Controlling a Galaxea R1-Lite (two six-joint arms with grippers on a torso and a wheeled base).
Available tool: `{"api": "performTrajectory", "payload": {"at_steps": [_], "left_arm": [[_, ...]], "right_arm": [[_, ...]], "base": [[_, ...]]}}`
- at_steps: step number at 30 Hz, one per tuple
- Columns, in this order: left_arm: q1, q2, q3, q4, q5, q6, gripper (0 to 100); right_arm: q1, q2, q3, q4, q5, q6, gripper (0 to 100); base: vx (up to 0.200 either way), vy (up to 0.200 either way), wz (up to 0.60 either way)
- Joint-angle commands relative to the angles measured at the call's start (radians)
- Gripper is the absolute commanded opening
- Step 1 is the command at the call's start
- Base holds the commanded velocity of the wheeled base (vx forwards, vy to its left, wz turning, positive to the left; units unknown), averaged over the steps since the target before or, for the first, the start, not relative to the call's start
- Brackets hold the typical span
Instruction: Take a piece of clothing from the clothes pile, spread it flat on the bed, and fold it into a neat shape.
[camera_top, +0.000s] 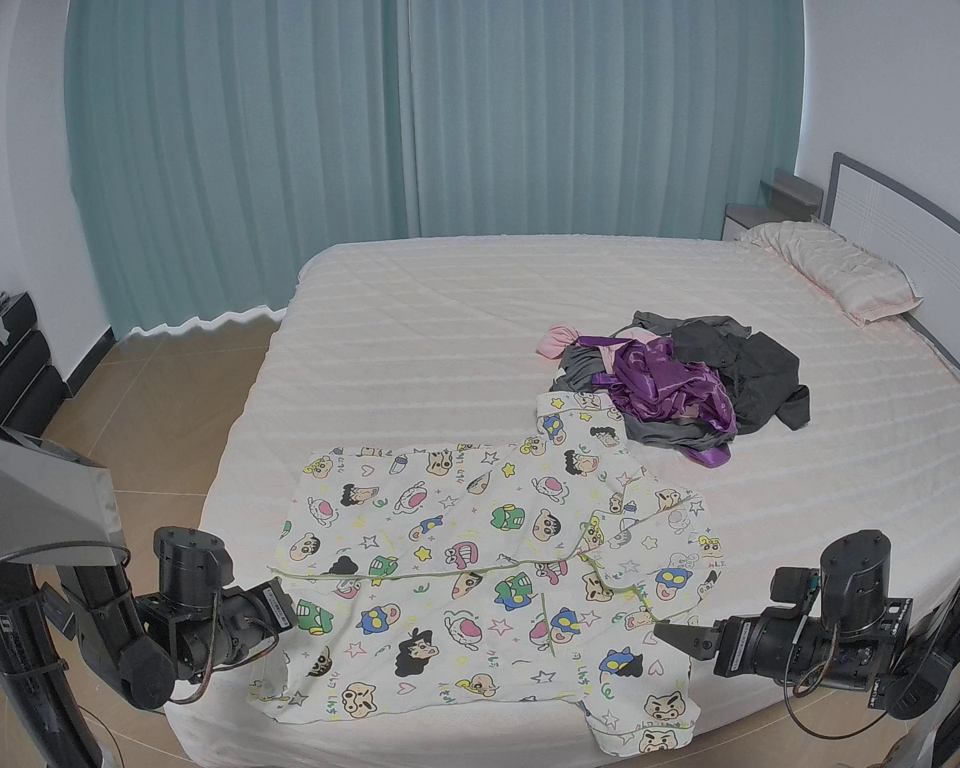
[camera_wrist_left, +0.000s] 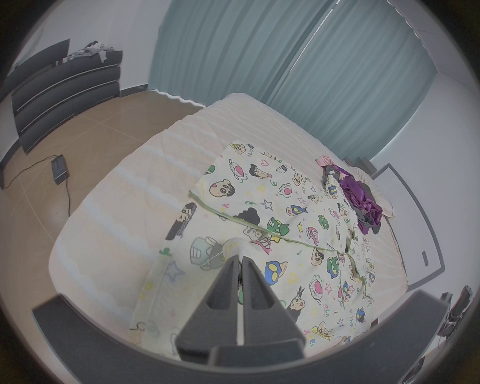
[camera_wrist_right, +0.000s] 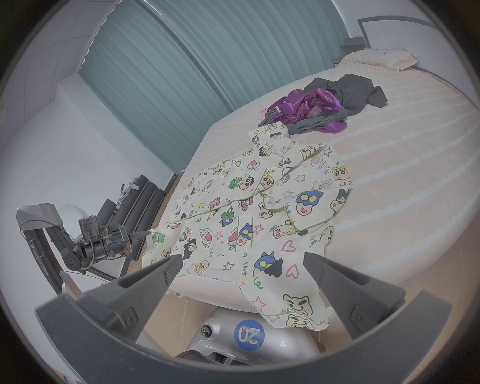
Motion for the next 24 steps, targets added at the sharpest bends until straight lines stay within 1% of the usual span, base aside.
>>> {"api": "performTrajectory", "payload": {"at_steps": [1,2,3,5,6,15,24], "left_arm": [[0.061,-0.002,-0.02,0.0,-0.045,0.031,0],[0.079,0.001,-0.033,0.0,-0.078,0.045,0],[0.091,0.005,-0.05,0.003,-0.091,0.048,0],[0.104,0.013,-0.069,0.004,-0.101,0.048,0],[0.125,0.038,-0.099,0.004,-0.111,0.049,0],[0.168,0.153,-0.158,0.0,-0.113,0.052,0],[0.216,0.199,-0.207,0.0,-0.107,0.051,0]], "right_arm": [[0.0,-0.003,0.001,0.001,0.0,0.0,100],[0.0,-0.003,0.001,-0.001,0.0,0.0,100],[0.0,-0.003,0.001,-0.001,0.0,0.0,100],[0.0,-0.003,0.001,-0.001,0.0,0.0,100],[0.0,-0.003,0.001,-0.001,0.0,-0.001,100],[0.0,0.0,0.001,0.001,0.001,-0.001,100],[0.0,0.001,0.001,0.001,0.001,-0.001,100]], "base": [[0.0,0.0,0.0],[0.0,0.0,0.0],[0.0,0.0,0.0],[0.0,0.0,0.0],[0.0,0.0,0.0],[0.0,0.0,0.0],[0.0,0.0,0.0]]}}
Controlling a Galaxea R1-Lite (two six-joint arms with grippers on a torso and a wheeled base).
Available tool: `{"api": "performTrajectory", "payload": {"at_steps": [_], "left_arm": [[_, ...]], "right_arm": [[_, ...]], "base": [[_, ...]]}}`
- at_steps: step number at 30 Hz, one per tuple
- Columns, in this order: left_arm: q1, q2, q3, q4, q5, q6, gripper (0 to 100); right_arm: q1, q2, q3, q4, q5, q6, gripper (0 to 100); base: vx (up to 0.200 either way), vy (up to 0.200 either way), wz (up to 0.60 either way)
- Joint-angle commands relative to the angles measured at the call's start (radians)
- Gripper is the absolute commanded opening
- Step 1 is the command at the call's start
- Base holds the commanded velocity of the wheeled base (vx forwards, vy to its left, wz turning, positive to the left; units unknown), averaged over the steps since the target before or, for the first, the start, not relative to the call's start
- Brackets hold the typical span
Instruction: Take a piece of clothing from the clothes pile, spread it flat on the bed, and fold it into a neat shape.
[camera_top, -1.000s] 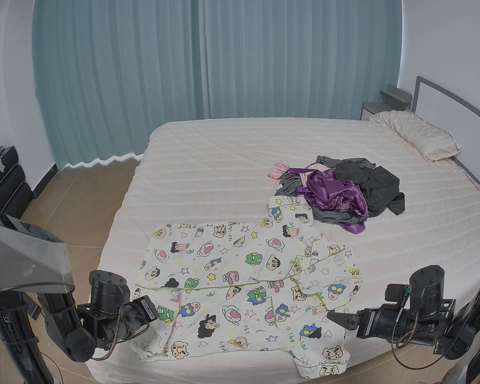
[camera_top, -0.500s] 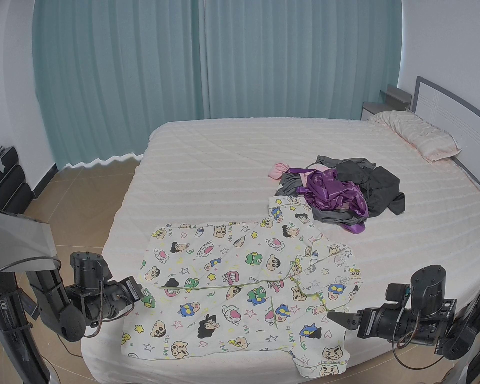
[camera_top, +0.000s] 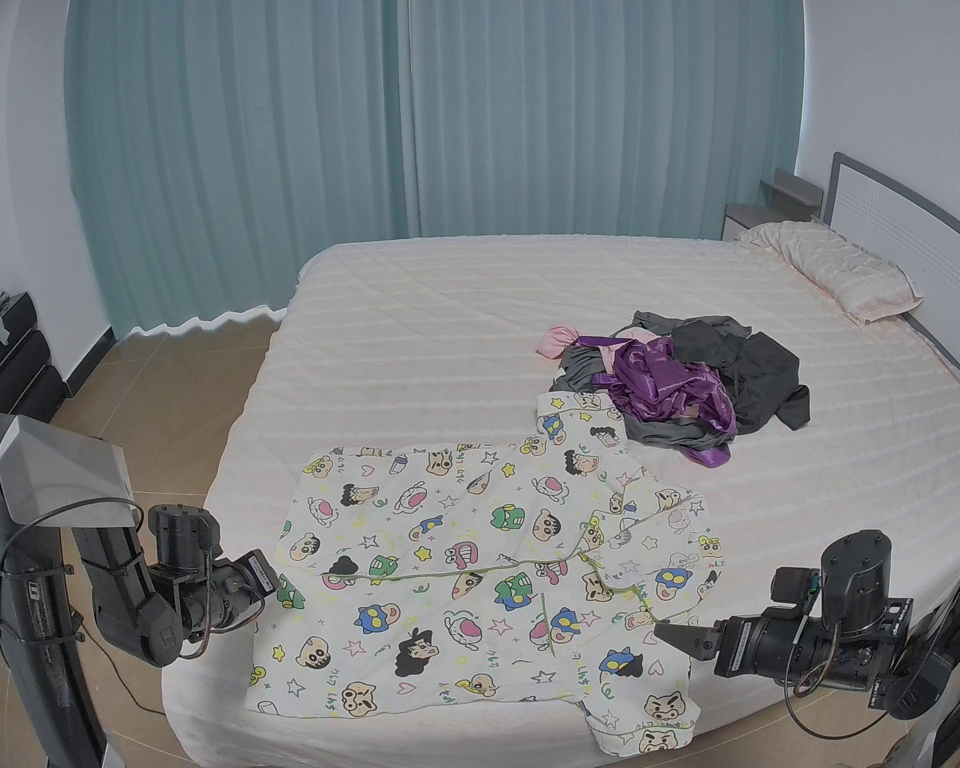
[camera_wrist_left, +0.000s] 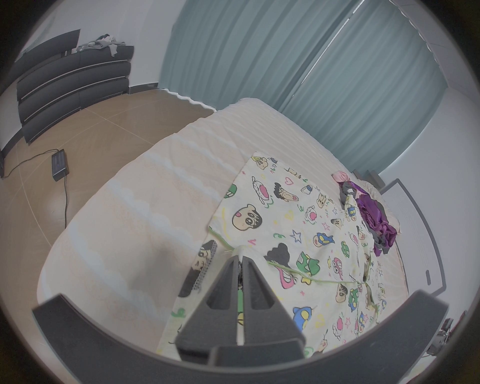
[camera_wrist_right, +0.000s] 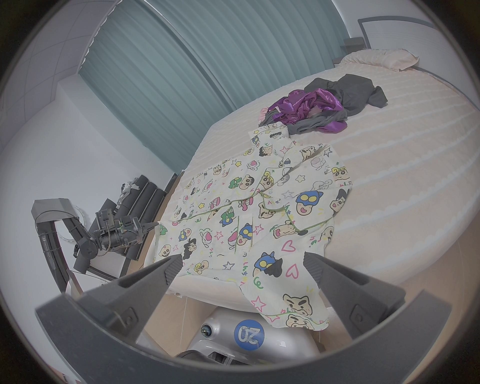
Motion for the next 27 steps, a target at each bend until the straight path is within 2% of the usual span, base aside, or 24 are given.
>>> {"api": "performTrajectory", "payload": {"at_steps": [1,27], "left_arm": [[0.022,0.039,-0.028,-0.001,0.002,-0.002,0],[0.068,0.126,-0.126,-0.007,0.007,-0.008,0]], "right_arm": [[0.001,0.004,0.0,0.0,0.001,0.0,100],[-0.002,0.011,0.0,0.0,-0.001,0.0,100]], "base": [[0.0,0.0,0.0],[0.0,0.0,0.0]]}}
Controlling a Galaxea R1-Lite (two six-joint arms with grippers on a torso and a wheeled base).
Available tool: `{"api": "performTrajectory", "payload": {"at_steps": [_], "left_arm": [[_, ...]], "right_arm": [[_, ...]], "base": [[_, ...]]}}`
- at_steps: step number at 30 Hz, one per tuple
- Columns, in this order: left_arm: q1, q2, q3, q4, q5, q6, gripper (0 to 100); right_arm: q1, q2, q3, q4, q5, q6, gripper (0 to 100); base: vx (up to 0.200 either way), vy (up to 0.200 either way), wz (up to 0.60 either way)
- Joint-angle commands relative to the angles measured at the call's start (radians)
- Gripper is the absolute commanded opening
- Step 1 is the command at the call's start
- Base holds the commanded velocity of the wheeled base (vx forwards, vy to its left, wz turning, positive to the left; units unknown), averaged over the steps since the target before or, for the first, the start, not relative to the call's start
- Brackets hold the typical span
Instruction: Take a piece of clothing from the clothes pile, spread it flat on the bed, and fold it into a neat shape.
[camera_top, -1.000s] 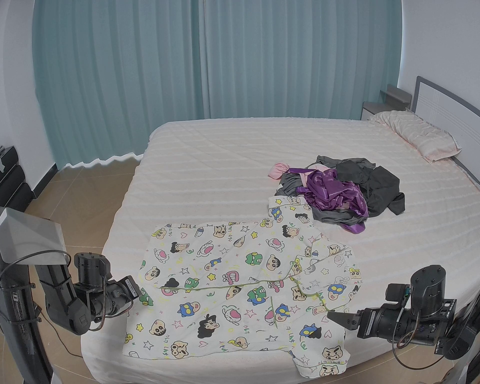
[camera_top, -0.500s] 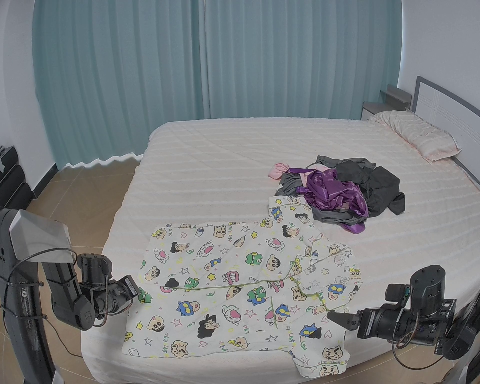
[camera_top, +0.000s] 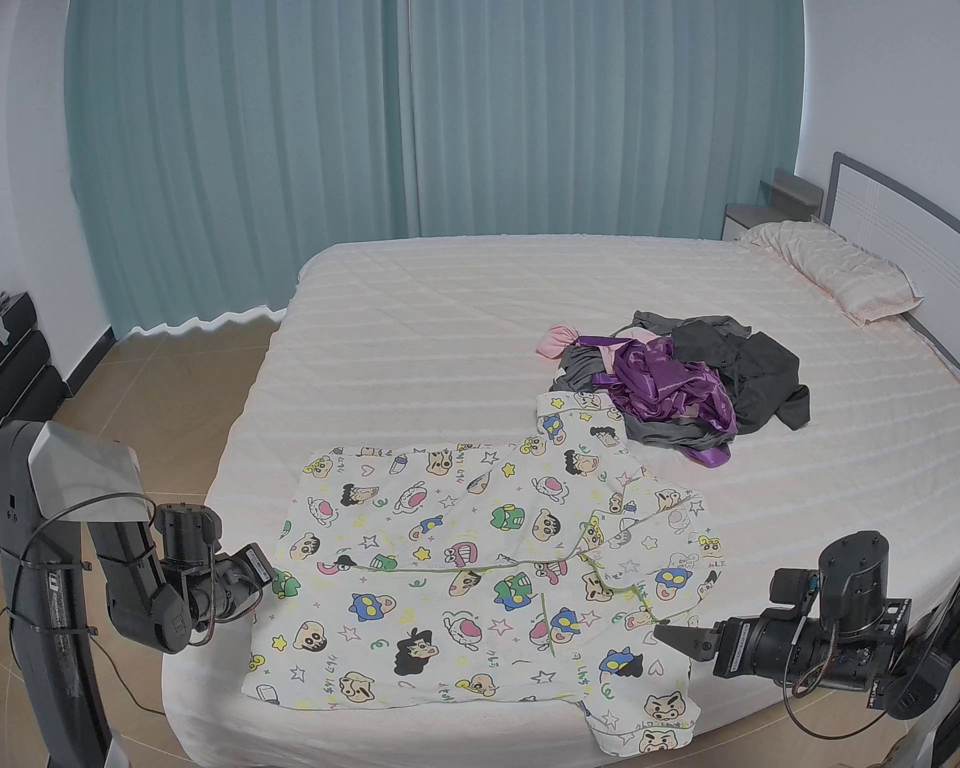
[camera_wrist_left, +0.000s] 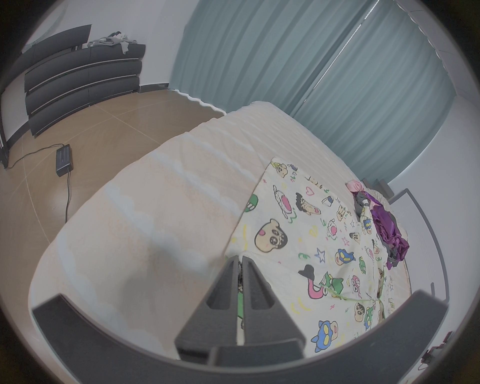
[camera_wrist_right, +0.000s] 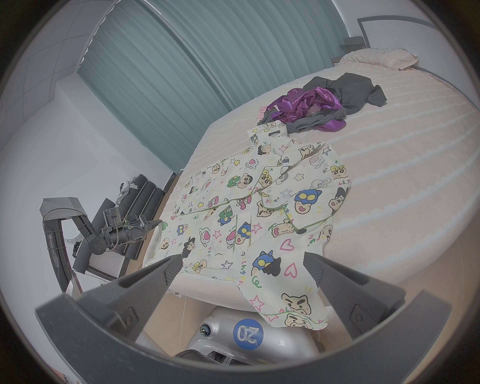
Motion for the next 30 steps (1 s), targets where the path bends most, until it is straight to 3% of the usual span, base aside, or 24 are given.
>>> {"api": "performTrajectory", "payload": {"at_steps": [1,10,14,17,22,30], "left_arm": [[0.012,0.015,-0.018,0.0,0.0,-0.002,100],[0.061,0.001,0.003,0.0,-0.015,-0.054,100],[0.129,-0.1,0.082,0.0,-0.132,-0.074,100],[0.17,-0.209,0.163,0.0,-0.251,-0.143,100],[0.161,-0.29,0.344,-0.003,-0.303,-0.166,100],[0.126,-0.309,0.464,-0.004,-0.366,-0.211,100]], "right_arm": [[-0.002,0.003,0.0,0.0,0.0,0.002,100],[-0.006,0.005,0.002,0.0,-0.001,0.002,100],[-0.016,0.01,0.002,0.0,0.003,0.005,100],[-0.03,0.028,0.002,0.0,0.006,0.003,100],[-0.029,0.031,0.003,0.0,0.006,0.003,100],[-0.019,0.04,0.012,0.0,0.008,0.002,100]], "base": [[0.0,0.0,0.0],[0.0,0.0,0.0],[0.0,0.0,0.0],[0.0,0.0,0.0],[0.0,0.0,0.0],[0.0,0.0,0.0]]}}
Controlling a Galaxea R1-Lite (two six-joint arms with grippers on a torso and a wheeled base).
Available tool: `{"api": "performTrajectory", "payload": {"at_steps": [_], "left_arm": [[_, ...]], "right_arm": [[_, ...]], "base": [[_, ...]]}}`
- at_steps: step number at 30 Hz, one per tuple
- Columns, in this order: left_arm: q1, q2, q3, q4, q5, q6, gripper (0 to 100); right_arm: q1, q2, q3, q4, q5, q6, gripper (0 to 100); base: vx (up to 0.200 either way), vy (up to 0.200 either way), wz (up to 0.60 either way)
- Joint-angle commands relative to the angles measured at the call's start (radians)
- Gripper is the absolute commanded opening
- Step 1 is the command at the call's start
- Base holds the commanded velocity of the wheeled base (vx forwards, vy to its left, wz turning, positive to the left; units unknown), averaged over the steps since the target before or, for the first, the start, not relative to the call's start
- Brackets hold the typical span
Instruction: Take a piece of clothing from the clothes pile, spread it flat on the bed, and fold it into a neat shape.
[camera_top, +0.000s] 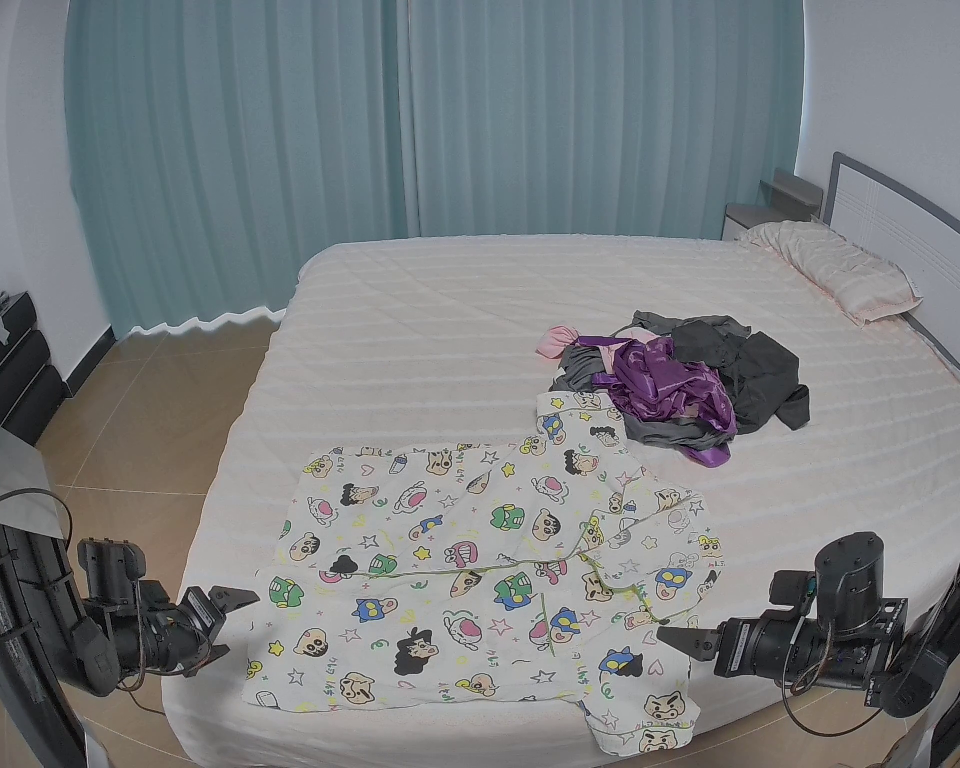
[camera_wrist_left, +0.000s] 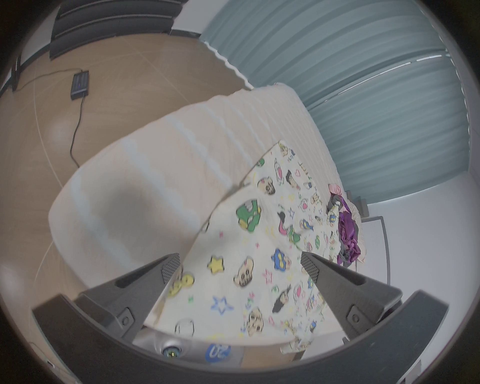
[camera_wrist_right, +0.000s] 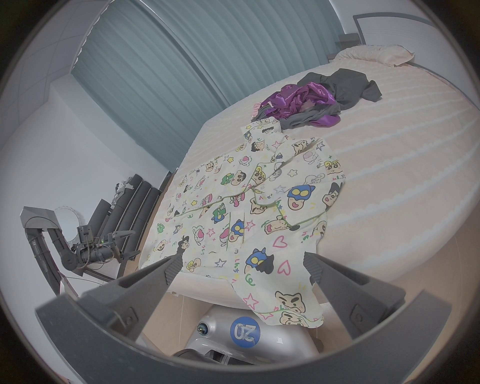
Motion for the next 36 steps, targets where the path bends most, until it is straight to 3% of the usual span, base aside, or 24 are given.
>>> {"api": "performTrajectory", "payload": {"at_steps": [1,4,8,12,23,26,29,36], "left_arm": [[-0.037,-0.05,0.074,0.0,-0.017,-0.026,100],[-0.066,-0.064,0.076,0.0,-0.008,-0.091,100],[-0.066,-0.07,0.076,0.0,-0.007,-0.101,100],[-0.066,-0.067,0.076,0.002,-0.005,-0.1,100],[-0.091,-0.055,0.076,0.014,0.013,-0.041,100],[-0.114,-0.035,0.076,0.011,0.055,-0.038,100],[-0.197,0.031,0.065,-0.007,0.197,-0.038,100],[-0.364,0.111,0.037,-0.023,0.345,-0.045,100]], "right_arm": [[0.004,0.018,0.012,-0.001,-0.002,-0.003,100],[0.004,0.03,0.037,-0.001,-0.006,-0.002,100],[-0.004,0.023,0.05,-0.002,-0.006,0.003,100],[-0.004,0.041,0.041,-0.002,-0.006,0.004,100],[-0.038,0.101,0.04,-0.016,-0.011,0.001,100],[-0.038,0.107,0.041,-0.028,-0.009,0.001,100],[-0.058,0.109,0.052,-0.091,-0.009,0.001,100],[-0.062,0.112,0.063,-0.11,-0.012,-0.005,100]], "base": [[0.0,0.0,0.0],[-0.067,0.0,0.0],[-0.2,0.0,0.0],[-0.2,0.0,0.0],[0.0,0.0,0.0],[0.0,0.0,0.0],[0.0,0.0,0.0],[0.0,0.0,0.0]]}}
